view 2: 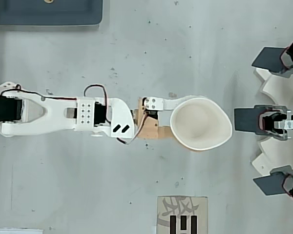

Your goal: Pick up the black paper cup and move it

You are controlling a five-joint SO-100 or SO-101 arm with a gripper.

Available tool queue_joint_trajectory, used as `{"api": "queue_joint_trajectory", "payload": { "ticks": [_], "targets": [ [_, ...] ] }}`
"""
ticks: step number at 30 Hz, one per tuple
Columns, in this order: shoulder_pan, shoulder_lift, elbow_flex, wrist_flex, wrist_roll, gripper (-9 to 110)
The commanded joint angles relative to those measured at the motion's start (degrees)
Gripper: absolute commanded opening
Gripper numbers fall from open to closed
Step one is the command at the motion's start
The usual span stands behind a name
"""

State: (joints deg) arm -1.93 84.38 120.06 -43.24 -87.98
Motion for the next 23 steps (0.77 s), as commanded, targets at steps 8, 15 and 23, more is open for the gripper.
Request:
{"api": "queue_joint_trajectory", "payload": {
  "ticks": [8, 15, 23],
  "targets": [
    [0.9, -0.7, -4.7, 0.1, 0.3, 3],
    [0.9, -0.8, -4.6, 0.1, 0.3, 3],
    [0.9, -0.5, -4.3, 0.8, -0.4, 3]
  ]
}}
